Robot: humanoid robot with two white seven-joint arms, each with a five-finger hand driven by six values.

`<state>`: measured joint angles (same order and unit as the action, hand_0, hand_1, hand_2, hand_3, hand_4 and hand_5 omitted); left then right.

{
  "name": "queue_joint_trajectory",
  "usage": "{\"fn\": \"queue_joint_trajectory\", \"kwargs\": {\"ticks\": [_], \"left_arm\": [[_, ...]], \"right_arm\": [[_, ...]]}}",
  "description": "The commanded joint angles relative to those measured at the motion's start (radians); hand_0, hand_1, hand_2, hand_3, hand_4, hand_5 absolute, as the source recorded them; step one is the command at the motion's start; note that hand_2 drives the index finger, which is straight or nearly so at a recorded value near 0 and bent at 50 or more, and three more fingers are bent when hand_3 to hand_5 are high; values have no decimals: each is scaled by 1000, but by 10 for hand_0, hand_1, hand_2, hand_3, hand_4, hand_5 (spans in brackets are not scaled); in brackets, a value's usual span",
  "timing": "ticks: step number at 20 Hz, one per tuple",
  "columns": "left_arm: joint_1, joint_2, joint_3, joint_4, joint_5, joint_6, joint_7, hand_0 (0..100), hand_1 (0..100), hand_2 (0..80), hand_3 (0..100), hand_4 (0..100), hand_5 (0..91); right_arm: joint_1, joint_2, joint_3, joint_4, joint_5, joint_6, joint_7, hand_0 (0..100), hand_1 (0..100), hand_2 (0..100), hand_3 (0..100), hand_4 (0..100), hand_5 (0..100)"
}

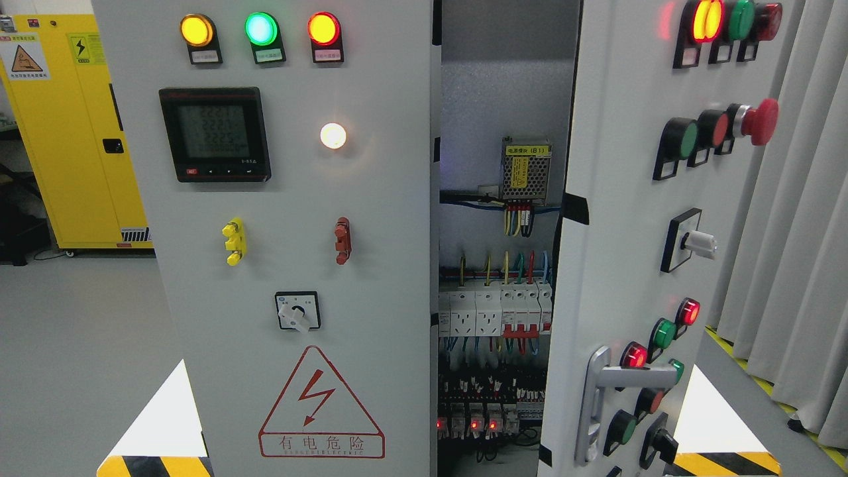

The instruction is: Open door with both hands

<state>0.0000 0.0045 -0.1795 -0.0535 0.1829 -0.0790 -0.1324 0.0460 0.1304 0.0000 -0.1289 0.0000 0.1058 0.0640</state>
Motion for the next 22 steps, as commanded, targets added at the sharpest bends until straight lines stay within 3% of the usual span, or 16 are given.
{"fn": "queue_joint_trajectory", "kwargs": {"ticks": [1, 4, 9, 11, 14, 16, 20, 22], "left_arm": [[2, 26, -2, -5, 0, -1, 1, 0, 0, 0, 4, 0, 0], [-3, 35, -2, -6, 0, -2, -6, 0, 0, 0, 4, 0, 0], [3, 46, 6, -55, 15, -4, -9, 0, 0, 0, 4, 0, 0], [44, 87, 0, -242, 12, -2, -10, 0, 0, 0, 4, 0, 0], [190, 167, -8, -662, 7, -2, -10, 0, 0, 0, 4, 0, 0], [222, 210, -5, -865, 10, -11, -10, 0, 0, 0, 3, 0, 0], [250, 317, -11, -1069, 10, -59, -15, 0, 0, 0, 1, 0, 0], [265, 351, -17, -1135, 10, -91, -70, 0, 0, 0, 2, 0, 0]], "right_arm": [[-6, -6, 28, -1, 9, 0, 0, 222, 12, 0, 0, 0, 0], [-6, -26, 29, -6, 9, 0, 0, 222, 13, 0, 0, 0, 0], [-12, -29, 31, -9, 9, 0, 0, 222, 14, 0, 0, 0, 0], [-12, -29, 31, -8, 9, 0, 0, 222, 14, 0, 0, 0, 0], [-12, -35, 31, -8, 11, 0, 0, 222, 13, 0, 0, 0, 0], [-12, -35, 31, -8, 12, 0, 0, 221, 16, 0, 0, 0, 0], [-11, -35, 31, -8, 14, 0, 0, 221, 20, 0, 0, 0, 0], [-9, -35, 31, -8, 14, 0, 0, 221, 23, 0, 0, 0, 0]]}}
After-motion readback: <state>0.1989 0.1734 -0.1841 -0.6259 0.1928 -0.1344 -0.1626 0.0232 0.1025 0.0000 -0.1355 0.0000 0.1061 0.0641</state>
